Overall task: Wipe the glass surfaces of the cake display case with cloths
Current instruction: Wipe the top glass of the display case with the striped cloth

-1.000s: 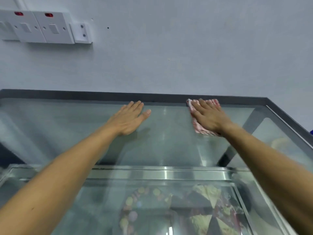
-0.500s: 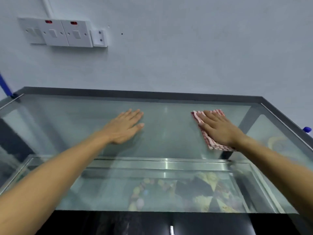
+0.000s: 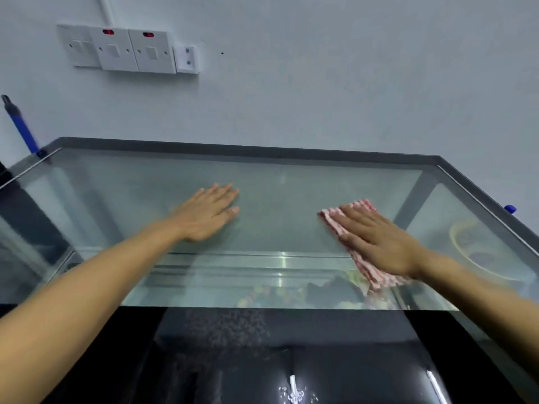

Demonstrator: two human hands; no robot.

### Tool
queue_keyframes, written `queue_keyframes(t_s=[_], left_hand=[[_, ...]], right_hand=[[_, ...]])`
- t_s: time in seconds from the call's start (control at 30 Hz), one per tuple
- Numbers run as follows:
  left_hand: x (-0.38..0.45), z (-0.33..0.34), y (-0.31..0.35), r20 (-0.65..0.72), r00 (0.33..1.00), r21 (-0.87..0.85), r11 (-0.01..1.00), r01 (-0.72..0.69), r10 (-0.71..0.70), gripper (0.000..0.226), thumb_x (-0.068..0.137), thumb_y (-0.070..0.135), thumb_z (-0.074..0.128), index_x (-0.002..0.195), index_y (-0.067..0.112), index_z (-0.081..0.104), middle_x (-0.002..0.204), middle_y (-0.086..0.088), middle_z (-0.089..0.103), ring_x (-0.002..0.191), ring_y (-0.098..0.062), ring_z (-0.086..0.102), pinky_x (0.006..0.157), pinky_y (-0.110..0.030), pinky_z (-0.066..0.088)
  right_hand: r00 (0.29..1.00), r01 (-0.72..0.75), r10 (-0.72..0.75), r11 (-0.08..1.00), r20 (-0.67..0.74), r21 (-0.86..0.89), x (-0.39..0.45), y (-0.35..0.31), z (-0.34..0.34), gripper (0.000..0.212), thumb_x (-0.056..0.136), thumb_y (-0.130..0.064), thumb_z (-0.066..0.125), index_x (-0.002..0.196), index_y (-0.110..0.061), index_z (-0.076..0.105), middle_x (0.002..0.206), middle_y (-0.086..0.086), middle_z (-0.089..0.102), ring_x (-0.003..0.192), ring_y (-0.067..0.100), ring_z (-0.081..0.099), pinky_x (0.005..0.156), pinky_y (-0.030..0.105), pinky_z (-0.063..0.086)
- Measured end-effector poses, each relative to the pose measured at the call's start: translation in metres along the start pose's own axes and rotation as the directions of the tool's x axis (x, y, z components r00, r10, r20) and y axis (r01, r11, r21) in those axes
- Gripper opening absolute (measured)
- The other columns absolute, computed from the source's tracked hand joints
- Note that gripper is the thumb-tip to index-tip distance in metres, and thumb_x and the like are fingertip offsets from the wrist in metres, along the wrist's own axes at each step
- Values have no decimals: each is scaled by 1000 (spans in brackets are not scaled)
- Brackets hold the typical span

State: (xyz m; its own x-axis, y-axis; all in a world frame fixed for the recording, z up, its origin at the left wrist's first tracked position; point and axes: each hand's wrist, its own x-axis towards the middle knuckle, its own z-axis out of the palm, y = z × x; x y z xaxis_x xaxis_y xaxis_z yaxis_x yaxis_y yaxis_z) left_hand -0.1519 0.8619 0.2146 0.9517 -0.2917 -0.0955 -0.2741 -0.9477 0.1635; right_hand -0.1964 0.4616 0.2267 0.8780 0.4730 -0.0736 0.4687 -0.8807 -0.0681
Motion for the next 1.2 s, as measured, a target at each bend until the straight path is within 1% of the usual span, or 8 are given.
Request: queue_keyframes(t_s=[0.13,0.3,0.43,0.57,0.67,0.8,0.97,1.2], left_hand=[[-4,1,5,-22,1000,-9,1000,5,-5,64,109,56,17,166,32,2,174,8,-6,160,-15,-7,128,-36,-7],[-6,0,3,-23,1000,6,1000,9,-9,65,109,56,18,166,29,4,174,4,-4,161,-18,-4,129,-39,-4],[-22,3,0,-1,1000,9,1000,20,-20,67,107,60,16,166,31,1,174,6,-7,161,-17,-7,129,-38,-5],[-45,9,-1,1,1000,27,1000,6,-6,68,106,62,13,165,33,-2,173,10,-9,160,-14,-10,129,-35,-7],[-55,9,0,6,1000,10,1000,5,-6,66,107,60,11,165,32,-1,173,10,-9,160,-13,-10,129,-35,-7],[-58,5,6,25,999,7,1000,22,-22,78,100,73,8,166,31,0,174,6,-8,160,-15,-9,129,-36,-7],[-76,8,13,12,998,19,998,59,-60,101,83,88,7,166,31,0,174,6,-8,161,-17,-8,129,-38,-5],[-96,12,28,-29,992,8,993,120,-120,81,101,75,21,167,31,2,174,6,-7,161,-17,-7,130,-40,-3]], right_hand=[[949,-302,302,953,-86,24,59,-25,4,69,101,-67,2,164,-38,4,174,0,2,160,24,1,129,46,-6],[973,219,-219,976,-77,-2,27,-189,19,59,109,-52,21,165,-36,8,174,1,3,160,22,-5,128,40,-10],[855,516,-517,856,42,29,-47,-161,11,57,108,-58,17,162,-48,1,173,-11,-5,157,7,-16,126,32,-16],[993,114,-114,993,23,-31,-24,-57,3,55,105,-59,-2,158,-49,-9,173,-9,-1,159,10,-9,127,31,-12],[986,-165,165,986,-40,4,11,-70,6,83,86,-72,-22,162,-45,-2,174,-2,4,160,21,-1,129,44,-8],[964,233,-240,970,-114,-73,-3,-194,22,68,104,-44,4,165,-18,16,169,16,23,155,40,21,124,63,9],[885,466,-466,881,-20,81,-118,-204,18,58,106,-60,6,162,-48,1,172,-11,-7,157,7,-18,126,33,-16],[979,-202,202,979,-16,15,-60,-68,5,72,94,-63,-8,162,-41,-4,174,0,4,160,24,1,129,45,-4]])
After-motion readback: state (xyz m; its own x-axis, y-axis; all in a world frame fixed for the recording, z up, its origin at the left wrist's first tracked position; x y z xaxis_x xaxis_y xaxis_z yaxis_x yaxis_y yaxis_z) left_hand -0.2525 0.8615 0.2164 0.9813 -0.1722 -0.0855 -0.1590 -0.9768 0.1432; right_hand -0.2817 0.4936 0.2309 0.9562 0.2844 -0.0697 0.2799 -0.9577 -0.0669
